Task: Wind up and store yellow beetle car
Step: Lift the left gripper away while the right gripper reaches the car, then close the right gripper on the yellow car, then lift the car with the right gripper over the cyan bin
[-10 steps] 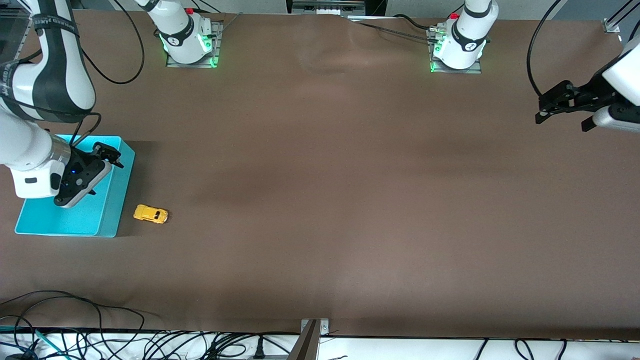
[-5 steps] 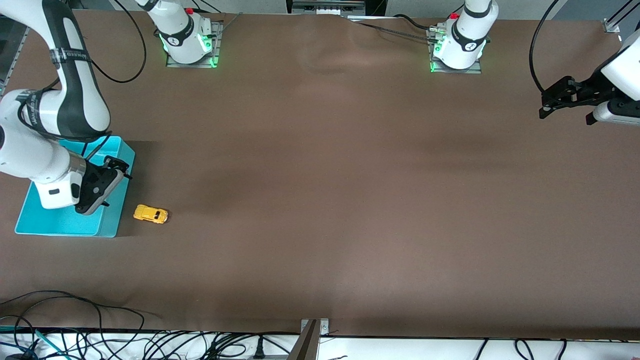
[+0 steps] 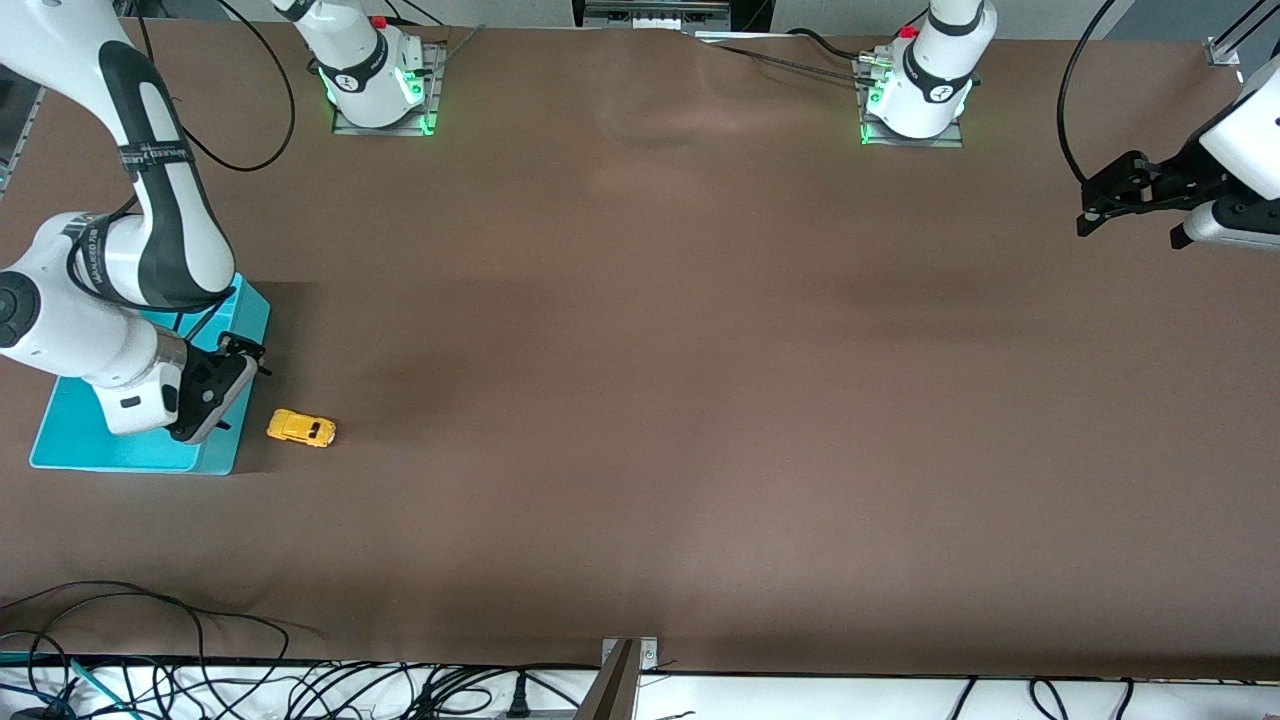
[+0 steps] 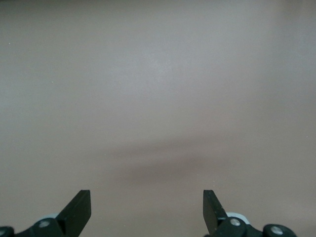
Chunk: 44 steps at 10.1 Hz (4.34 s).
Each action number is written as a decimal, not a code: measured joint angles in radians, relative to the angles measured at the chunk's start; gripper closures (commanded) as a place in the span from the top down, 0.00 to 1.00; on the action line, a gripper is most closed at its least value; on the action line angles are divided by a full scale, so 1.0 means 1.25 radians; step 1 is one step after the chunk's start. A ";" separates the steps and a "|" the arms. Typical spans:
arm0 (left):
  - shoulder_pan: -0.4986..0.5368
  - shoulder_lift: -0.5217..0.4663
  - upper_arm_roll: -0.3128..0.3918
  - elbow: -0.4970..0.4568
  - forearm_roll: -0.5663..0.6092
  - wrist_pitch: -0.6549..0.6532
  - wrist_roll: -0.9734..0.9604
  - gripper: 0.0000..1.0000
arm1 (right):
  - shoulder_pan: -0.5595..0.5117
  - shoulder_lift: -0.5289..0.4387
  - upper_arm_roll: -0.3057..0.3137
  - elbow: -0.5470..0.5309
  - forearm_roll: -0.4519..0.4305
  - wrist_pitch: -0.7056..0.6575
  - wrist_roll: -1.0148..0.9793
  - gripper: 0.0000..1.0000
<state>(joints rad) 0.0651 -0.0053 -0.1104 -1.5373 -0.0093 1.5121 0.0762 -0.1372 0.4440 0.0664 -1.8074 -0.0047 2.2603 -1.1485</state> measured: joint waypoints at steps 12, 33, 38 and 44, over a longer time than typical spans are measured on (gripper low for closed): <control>0.000 0.000 0.000 -0.004 0.000 0.000 0.000 1.00 | 0.015 0.119 0.010 0.001 0.000 0.134 -0.052 1.00; 0.000 0.000 0.002 -0.006 0.000 0.000 0.000 1.00 | 0.032 0.164 0.010 0.227 0.000 -0.143 -0.070 0.00; 0.000 0.000 0.002 -0.006 0.001 0.000 0.000 1.00 | 0.016 0.159 0.001 0.368 -0.007 -0.391 -0.109 0.00; 0.000 0.000 0.002 -0.006 0.001 0.000 0.000 1.00 | -0.095 0.157 -0.007 0.380 -0.087 -0.422 -0.320 0.00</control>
<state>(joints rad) 0.0649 -0.0054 -0.1075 -1.5448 -0.0081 1.5121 0.0761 -0.2556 0.6401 0.0575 -1.3329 -0.1140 1.7333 -1.5480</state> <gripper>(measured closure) 0.000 0.542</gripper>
